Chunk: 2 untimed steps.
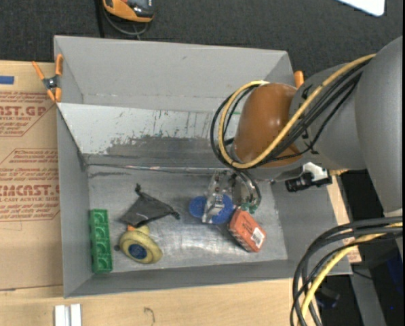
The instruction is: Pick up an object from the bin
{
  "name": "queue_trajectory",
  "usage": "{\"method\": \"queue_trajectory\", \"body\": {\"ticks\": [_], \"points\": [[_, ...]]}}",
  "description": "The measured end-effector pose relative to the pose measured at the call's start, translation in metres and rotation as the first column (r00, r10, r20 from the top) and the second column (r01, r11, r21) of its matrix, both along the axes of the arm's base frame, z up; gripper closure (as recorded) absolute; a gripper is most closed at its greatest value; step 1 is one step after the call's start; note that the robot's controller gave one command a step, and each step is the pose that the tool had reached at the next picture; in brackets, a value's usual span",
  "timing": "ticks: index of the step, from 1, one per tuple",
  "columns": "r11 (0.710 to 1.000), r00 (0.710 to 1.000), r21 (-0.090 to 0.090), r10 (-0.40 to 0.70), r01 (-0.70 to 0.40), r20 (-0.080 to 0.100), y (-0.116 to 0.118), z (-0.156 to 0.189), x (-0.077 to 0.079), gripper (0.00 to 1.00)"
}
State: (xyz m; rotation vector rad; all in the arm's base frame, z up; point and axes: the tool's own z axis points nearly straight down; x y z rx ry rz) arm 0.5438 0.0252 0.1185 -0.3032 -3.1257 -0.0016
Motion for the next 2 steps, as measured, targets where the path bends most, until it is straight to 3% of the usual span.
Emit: {"method": "queue_trajectory", "body": {"ticks": [2], "points": [[1.000, 1.000, 0.000, 0.000, 0.000, 0.001, 0.0000, 0.0212, 0.0005, 1.00]]}}
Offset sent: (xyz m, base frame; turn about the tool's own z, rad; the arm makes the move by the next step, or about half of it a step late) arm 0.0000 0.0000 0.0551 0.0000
